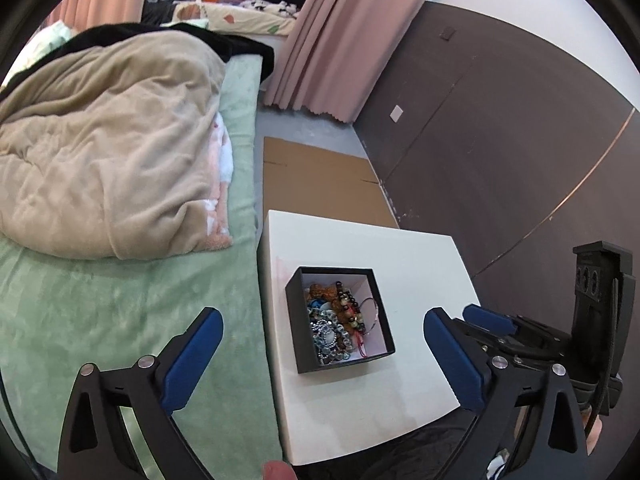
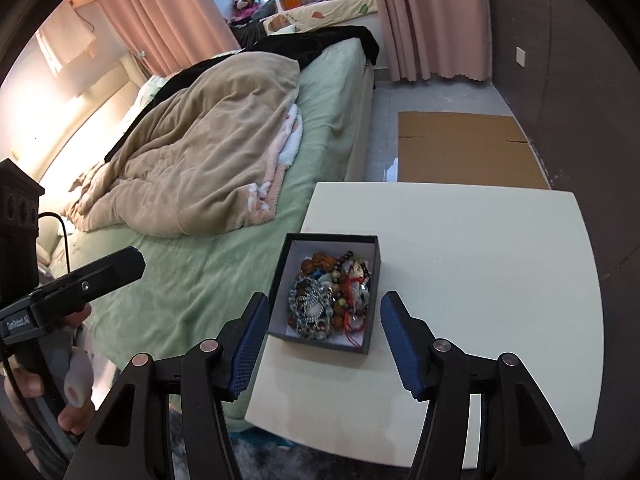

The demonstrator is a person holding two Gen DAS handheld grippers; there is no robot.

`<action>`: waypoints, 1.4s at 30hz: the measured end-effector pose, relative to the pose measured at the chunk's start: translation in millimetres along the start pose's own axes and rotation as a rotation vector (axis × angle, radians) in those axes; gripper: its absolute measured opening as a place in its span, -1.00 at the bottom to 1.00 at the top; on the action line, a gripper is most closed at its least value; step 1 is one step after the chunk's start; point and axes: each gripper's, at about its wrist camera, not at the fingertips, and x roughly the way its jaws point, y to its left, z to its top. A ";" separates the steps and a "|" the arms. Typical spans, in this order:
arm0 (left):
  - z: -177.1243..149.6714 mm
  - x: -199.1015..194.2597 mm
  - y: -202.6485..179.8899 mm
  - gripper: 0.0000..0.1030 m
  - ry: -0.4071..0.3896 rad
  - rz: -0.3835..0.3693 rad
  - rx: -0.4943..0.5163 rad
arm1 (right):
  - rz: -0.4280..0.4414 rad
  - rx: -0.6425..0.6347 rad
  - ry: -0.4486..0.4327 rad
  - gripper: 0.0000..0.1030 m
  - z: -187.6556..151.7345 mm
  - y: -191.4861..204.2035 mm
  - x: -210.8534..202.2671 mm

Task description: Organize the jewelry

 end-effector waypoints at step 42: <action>-108.1 -85.1 -129.1 0.99 -0.137 0.132 0.268 | -0.123 0.158 -0.270 0.98 -134.4 -54.5 -178.2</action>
